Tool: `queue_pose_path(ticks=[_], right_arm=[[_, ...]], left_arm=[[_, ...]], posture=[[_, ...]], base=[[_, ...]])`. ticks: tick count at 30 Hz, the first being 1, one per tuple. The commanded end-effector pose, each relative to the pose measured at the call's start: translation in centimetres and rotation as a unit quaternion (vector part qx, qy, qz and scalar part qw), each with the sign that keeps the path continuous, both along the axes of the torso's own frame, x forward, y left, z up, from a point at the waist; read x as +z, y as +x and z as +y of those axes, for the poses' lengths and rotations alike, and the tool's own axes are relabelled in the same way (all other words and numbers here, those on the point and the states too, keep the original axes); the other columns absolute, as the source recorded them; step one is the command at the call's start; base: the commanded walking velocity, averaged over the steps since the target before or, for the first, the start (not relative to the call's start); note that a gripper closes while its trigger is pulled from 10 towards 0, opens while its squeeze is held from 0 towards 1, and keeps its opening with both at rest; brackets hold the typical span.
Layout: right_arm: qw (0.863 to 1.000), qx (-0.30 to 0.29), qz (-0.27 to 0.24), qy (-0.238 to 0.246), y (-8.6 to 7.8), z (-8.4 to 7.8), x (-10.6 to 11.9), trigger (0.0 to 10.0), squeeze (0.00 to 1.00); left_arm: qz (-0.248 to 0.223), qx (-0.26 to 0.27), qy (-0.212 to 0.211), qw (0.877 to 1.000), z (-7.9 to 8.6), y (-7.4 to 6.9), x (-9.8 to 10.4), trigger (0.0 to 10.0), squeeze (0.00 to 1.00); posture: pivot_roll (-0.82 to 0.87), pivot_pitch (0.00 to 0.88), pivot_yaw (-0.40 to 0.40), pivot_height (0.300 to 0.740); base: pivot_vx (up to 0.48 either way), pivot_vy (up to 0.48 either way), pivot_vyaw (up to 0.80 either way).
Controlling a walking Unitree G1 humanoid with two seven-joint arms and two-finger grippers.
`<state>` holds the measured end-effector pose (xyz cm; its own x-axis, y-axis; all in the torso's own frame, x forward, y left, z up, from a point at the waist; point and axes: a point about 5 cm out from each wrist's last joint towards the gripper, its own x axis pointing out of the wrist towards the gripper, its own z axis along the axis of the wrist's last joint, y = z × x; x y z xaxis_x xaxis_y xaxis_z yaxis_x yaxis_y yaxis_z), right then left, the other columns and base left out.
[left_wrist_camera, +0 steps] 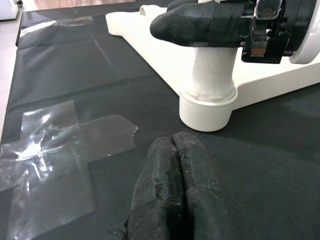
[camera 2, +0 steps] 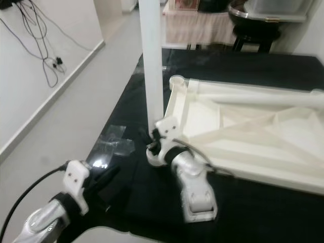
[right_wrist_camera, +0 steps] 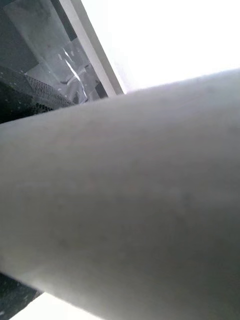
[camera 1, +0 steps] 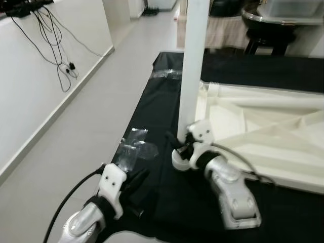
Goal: Building children table
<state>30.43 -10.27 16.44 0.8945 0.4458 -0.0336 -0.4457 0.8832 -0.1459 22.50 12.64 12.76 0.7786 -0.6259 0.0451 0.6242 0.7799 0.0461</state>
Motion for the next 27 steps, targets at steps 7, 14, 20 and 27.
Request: queue_pose_path(ticks=[7, 14, 20, 27], right_arm=[[0.997, 0.048, 0.057, -0.011, 1.3, -0.3, -1.6, 10.0, 1.00], [0.983, 0.178, 0.036, 0.011, 2.6, -0.8, 1.2, 10.0, 1.00], [0.959, 0.280, 0.043, -0.016, 2.6, -0.8, 1.7, 10.0, 0.00], [0.923, 0.376, 0.076, -0.043, 3.5, -1.4, 2.0, 10.0, 0.00]], left_arm=[[0.009, 0.007, 0.006, 1.000, 0.2, 0.2, -0.5, 10.0, 0.00], [0.008, 0.006, 0.005, 1.000, 0.0, 0.2, -0.5, 10.0, 0.00], [0.008, 0.005, 0.005, 1.000, -0.1, 0.2, -0.5, 10.0, 0.00], [0.008, 0.005, 0.005, 1.000, -0.2, 0.1, -0.5, 10.0, 0.00]], posture=[[-0.02, 0.132, 0.041, 0.740], [-0.02, 0.126, 0.039, 0.740], [-0.01, 0.125, 0.033, 0.740], [0.00, 0.130, 0.029, 0.740]], base=[[0.000, 0.000, 0.00], [0.000, 0.000, 0.00], [0.000, 0.000, 0.00], [0.000, 0.000, 0.00]])
